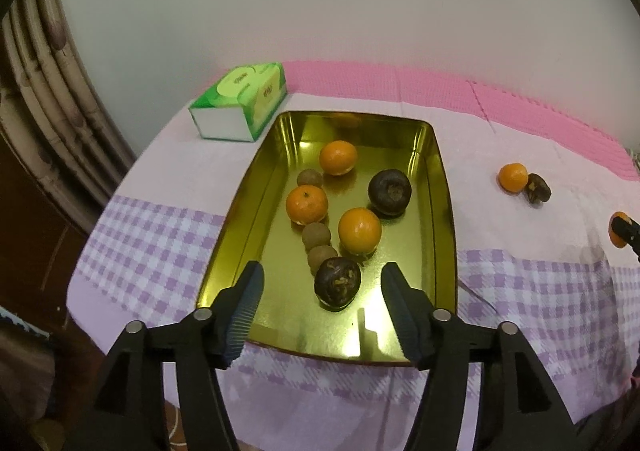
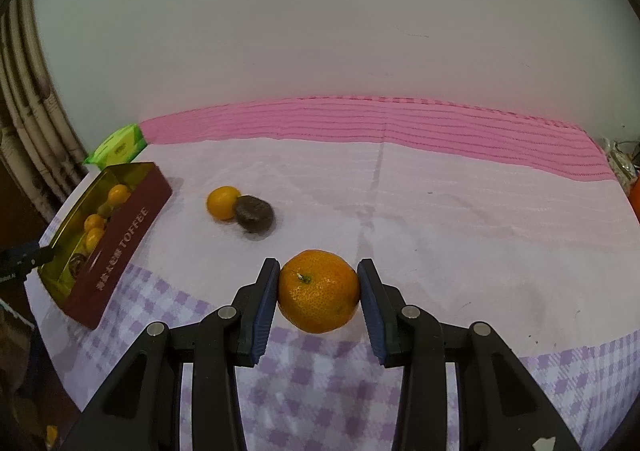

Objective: Organize fruits
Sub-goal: 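Lower the passion fruit into the tin and open the left gripper, then withdraw the left gripper while the right gripper carries the mandarin toward the tin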

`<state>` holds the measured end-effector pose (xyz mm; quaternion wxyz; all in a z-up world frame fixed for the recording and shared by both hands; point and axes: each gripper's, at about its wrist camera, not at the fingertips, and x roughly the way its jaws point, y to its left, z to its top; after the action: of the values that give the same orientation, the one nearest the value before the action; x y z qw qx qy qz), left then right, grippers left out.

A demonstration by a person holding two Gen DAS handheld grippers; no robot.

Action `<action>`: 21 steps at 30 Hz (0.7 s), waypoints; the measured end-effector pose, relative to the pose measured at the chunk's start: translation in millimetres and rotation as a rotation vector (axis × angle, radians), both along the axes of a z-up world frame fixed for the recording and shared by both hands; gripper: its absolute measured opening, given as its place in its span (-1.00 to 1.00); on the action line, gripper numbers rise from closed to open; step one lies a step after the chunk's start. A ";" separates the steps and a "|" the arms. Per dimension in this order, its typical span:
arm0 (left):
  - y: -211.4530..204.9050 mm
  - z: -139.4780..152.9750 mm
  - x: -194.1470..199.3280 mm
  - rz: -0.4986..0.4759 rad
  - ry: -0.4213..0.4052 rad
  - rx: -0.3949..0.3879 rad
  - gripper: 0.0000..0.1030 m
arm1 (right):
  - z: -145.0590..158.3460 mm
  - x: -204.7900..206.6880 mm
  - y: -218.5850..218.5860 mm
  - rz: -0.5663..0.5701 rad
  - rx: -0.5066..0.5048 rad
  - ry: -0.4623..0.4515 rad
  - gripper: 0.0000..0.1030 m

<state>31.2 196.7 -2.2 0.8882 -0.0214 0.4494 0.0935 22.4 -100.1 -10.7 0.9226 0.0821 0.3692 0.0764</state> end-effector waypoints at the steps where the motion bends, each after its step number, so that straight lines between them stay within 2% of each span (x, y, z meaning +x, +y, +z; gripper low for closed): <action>1: -0.6 2.4 -1.4 0.001 -0.003 0.000 0.26 | 0.5 -1.4 2.3 0.004 0.000 -0.001 -0.29; 11: -3.7 25.5 -26.6 0.052 -0.016 -0.030 0.34 | 11.5 -11.9 27.4 0.063 -0.006 -0.013 -0.29; 15: -4.2 31.3 -43.5 0.095 -0.025 -0.033 0.48 | 17.2 -14.3 41.9 0.094 -0.015 -0.021 -0.29; 21: -6.0 37.0 -58.8 0.126 -0.055 0.014 0.60 | 23.1 -16.8 66.4 0.140 -0.034 -0.024 -0.29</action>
<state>-27.6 190.7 34.8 0.8927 -0.0459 0.4217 0.1519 5.6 -33.7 12.4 0.9207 0.0393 0.3640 0.1354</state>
